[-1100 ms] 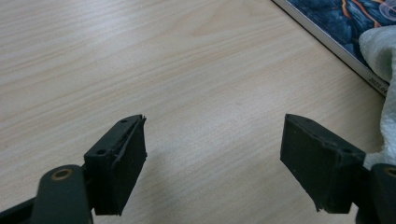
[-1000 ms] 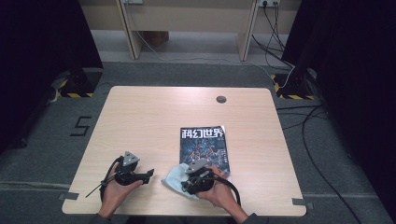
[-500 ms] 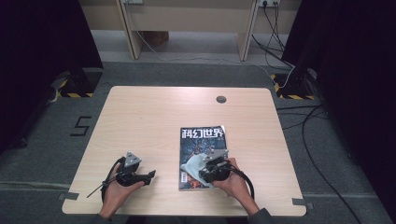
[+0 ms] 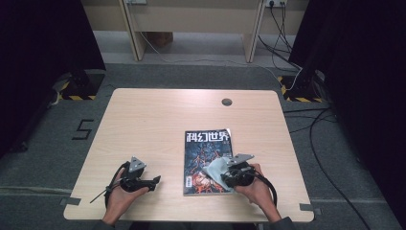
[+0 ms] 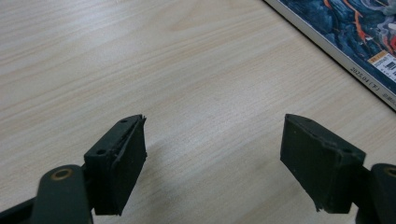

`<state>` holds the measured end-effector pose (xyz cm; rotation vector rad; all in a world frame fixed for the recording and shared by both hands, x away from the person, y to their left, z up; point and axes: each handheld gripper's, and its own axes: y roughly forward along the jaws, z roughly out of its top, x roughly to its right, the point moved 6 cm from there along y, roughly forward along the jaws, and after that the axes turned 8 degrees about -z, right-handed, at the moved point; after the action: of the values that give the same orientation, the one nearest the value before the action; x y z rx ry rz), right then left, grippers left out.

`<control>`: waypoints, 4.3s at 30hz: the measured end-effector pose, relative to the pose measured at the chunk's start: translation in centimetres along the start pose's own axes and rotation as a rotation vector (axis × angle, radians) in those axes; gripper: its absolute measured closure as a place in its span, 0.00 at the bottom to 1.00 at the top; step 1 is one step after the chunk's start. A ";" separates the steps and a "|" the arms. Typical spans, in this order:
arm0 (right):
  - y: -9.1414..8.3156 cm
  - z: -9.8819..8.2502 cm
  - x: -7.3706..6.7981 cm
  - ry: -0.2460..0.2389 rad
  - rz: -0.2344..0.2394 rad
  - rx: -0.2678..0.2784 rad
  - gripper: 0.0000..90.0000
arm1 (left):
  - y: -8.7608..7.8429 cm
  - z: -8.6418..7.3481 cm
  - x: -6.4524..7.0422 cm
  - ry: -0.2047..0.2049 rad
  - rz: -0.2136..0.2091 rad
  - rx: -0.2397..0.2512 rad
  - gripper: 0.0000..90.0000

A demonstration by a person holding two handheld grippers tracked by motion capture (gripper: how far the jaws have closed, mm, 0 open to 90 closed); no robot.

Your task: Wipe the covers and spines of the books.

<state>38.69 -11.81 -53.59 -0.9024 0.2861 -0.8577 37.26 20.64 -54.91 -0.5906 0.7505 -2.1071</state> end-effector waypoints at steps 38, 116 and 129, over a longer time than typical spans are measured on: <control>-0.8 -0.4 -0.3 -0.086 -0.061 -0.012 0.61 | 2.2 0.9 7.5 0.075 -0.134 0.036 0.24; 10.9 13.2 1.8 0.080 -0.070 0.015 0.62 | 3.8 0.7 8.2 0.072 -0.177 0.055 0.25; 7.7 9.9 -3.5 -0.075 0.061 0.047 0.62 | 3.8 0.7 8.2 0.071 -0.176 0.050 0.25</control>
<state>45.99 -1.04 -53.96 -0.8756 0.2269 -0.7694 35.03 11.89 -55.73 -0.5756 0.7047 -2.3127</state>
